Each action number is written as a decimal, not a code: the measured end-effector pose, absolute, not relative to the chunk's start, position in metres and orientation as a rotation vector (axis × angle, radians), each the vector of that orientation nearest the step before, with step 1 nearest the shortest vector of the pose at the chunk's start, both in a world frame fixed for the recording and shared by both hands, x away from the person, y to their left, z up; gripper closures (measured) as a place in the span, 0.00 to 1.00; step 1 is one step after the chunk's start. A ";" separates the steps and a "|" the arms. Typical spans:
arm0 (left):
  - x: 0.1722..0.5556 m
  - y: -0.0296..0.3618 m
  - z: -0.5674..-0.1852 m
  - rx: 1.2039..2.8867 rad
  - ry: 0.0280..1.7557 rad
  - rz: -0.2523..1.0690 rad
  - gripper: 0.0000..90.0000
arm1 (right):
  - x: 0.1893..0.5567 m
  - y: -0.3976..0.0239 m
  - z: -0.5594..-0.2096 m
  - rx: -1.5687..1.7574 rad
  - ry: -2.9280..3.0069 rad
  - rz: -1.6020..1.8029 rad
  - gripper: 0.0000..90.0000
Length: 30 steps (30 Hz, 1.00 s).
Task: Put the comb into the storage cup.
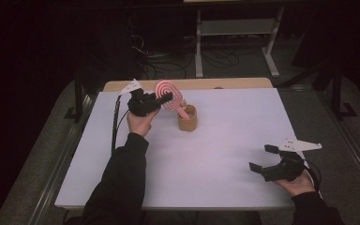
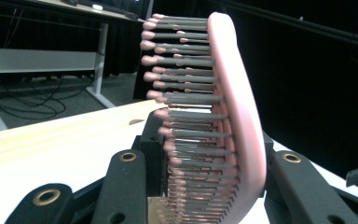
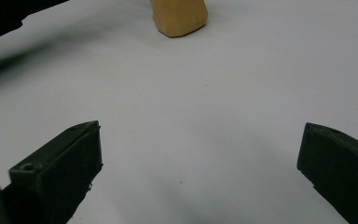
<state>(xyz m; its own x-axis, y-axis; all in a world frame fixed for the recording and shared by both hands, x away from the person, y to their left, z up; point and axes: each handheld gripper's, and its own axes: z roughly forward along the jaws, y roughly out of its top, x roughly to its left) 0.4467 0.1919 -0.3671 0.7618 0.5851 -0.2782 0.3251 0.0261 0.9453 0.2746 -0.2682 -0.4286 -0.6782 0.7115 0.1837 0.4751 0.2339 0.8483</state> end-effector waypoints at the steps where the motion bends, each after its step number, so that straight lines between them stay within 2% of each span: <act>1: 0.446 0.194 -0.368 1.586 0.752 0.231 0.68 | 0.275 -0.268 -0.429 1.118 2.265 1.422 0.00; 14: 0.436 0.212 -0.371 1.598 0.769 0.244 0.62 | 0.275 -0.269 -0.429 1.121 2.258 1.417 0.00; 30: 0.421 0.227 -0.373 1.647 0.721 0.278 0.22 | 0.278 -0.267 -0.433 1.127 2.283 1.385 0.00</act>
<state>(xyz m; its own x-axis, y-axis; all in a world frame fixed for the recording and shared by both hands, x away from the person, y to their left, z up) 0.4214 0.2271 -0.3725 0.7753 0.5952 -0.2114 0.2986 -0.0505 0.9530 0.2783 -0.2670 -0.4328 -0.6725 0.7189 0.1762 0.4884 0.2521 0.8354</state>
